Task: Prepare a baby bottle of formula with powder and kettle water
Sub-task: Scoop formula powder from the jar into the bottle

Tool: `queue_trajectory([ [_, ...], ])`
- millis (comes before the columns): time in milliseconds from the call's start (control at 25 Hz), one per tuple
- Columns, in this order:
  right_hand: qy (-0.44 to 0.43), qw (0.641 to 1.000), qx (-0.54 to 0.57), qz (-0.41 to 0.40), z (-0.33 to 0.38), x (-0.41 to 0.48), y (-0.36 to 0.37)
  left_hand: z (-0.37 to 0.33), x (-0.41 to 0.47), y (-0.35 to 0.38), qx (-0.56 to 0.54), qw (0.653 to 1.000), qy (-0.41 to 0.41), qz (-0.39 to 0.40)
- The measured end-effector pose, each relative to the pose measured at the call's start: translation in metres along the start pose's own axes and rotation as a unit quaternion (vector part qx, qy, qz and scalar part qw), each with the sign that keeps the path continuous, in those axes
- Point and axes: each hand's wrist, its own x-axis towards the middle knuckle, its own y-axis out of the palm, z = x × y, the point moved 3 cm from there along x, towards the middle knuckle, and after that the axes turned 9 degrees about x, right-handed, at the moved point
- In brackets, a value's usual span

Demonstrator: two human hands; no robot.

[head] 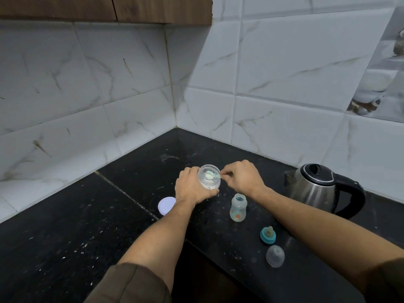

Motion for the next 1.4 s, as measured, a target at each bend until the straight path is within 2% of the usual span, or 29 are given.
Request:
queue_trajectory([
  [160, 0.028, 0.999, 0.032, -0.004, -0.001, 0.000, 0.003, 0.002, -0.002, 0.003, 0.008, 1.000, -0.003, 0.007],
  [280, 0.099, 0.989, 0.111, -0.001, -0.006, 0.001, 0.003, 0.006, -0.003, 0.008, 0.024, 0.999, -0.013, 0.026],
  [360, 0.187, 0.963, 0.195, 0.014, -0.010, 0.002, 0.004, 0.010, -0.005, 0.012, 0.034, 0.998, -0.020, 0.044],
  [480, 0.308, 0.899, 0.310, 0.041, -0.013, 0.000, 0.010, 0.015, -0.011, 0.017, 0.045, 0.996, -0.026, 0.072],
  [600, 0.368, 0.850, 0.373, 0.051, -0.014, -0.005, 0.017, 0.020, -0.019, 0.024, 0.042, 0.994, -0.034, 0.098],
  [760, 0.389, 0.828, 0.400, 0.053, -0.019, -0.011, 0.019, 0.036, -0.029, 0.039, 0.012, 0.986, -0.057, 0.154],
  [960, 0.391, 0.825, 0.407, 0.037, -0.030, -0.013, 0.013, 0.046, -0.028, 0.046, -0.023, 0.979, -0.078, 0.185],
  [1080, 0.391, 0.825, 0.407, 0.022, -0.035, -0.015, 0.006, 0.039, -0.029, 0.033, -0.002, 0.977, -0.078, 0.198],
  [1240, 0.384, 0.832, 0.400, -0.001, -0.043, -0.015, -0.008, 0.009, -0.015, 0.007, -0.029, 0.990, -0.008, 0.138],
  [1400, 0.386, 0.830, 0.402, -0.028, -0.053, -0.022, -0.023, -0.032, -0.014, 0.011, -0.080, 0.986, 0.075, 0.128],
])
